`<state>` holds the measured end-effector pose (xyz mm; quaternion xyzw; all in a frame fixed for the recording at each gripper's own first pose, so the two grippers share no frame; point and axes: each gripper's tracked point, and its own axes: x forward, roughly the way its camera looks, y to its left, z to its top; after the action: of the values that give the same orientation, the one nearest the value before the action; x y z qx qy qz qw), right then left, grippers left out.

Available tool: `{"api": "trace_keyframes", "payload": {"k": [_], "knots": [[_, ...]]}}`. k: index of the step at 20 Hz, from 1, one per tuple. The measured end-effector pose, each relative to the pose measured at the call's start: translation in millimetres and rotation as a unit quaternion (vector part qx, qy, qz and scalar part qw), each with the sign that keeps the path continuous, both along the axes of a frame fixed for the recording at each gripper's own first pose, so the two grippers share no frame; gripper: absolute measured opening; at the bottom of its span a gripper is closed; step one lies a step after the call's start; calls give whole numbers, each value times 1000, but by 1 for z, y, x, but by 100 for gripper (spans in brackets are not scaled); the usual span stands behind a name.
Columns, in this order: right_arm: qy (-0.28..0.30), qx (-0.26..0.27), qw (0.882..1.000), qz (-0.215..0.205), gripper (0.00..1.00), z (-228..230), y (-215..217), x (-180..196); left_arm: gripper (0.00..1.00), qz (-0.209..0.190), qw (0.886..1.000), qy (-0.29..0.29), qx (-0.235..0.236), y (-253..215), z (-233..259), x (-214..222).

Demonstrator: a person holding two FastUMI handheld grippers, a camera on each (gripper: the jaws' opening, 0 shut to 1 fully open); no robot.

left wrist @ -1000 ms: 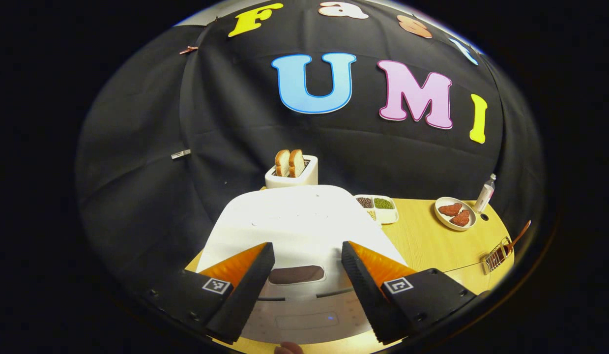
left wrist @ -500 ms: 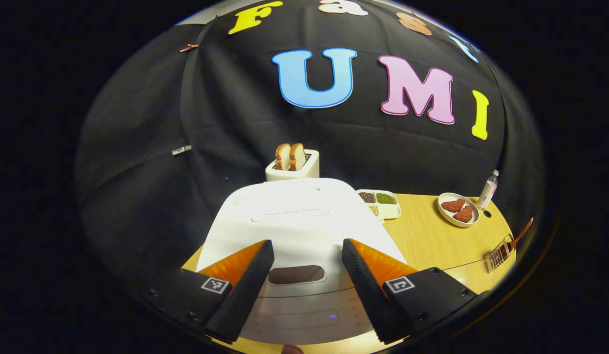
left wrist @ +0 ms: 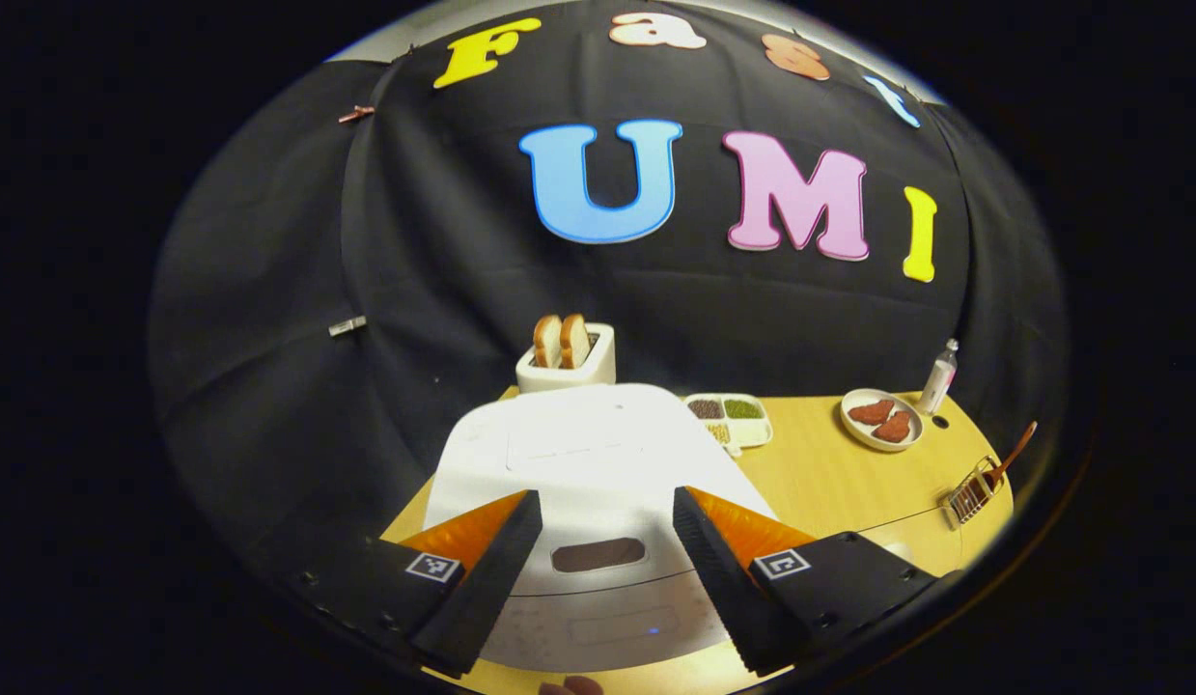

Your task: Close the left gripper, press the button to open the rice cooker; take a wooden spoon from the chopstick holder with the right hand, scoop a spoonful of rice and pour it into the rice cooker, then put the wooden spoon back into the chopstick holder.

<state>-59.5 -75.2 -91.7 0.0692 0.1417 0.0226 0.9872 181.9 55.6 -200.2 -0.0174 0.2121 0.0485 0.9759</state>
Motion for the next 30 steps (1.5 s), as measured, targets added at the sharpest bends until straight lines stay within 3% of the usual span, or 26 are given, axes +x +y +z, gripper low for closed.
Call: {"api": "trace_keyframes", "payload": {"k": [8, 13, 21, 30], "knots": [[-31, -5, 1000, 3, 98, 30, 21, 7, 95, -10, 990, -141, -27, -1, 122, -76], [-56, -3, 998, 1, 98, 52, 33, 17, 95, -21, 980, -199, -2, 5, 174, -140], [-94, -6, 996, -6, 98, 80, 45, 26, 95, -50, 972, -231, 21, -8, 208, -216], [-112, -7, 994, 3, 98, 92, 48, 25, 95, -54, 974, -222, 11, -14, 207, -240]]}}
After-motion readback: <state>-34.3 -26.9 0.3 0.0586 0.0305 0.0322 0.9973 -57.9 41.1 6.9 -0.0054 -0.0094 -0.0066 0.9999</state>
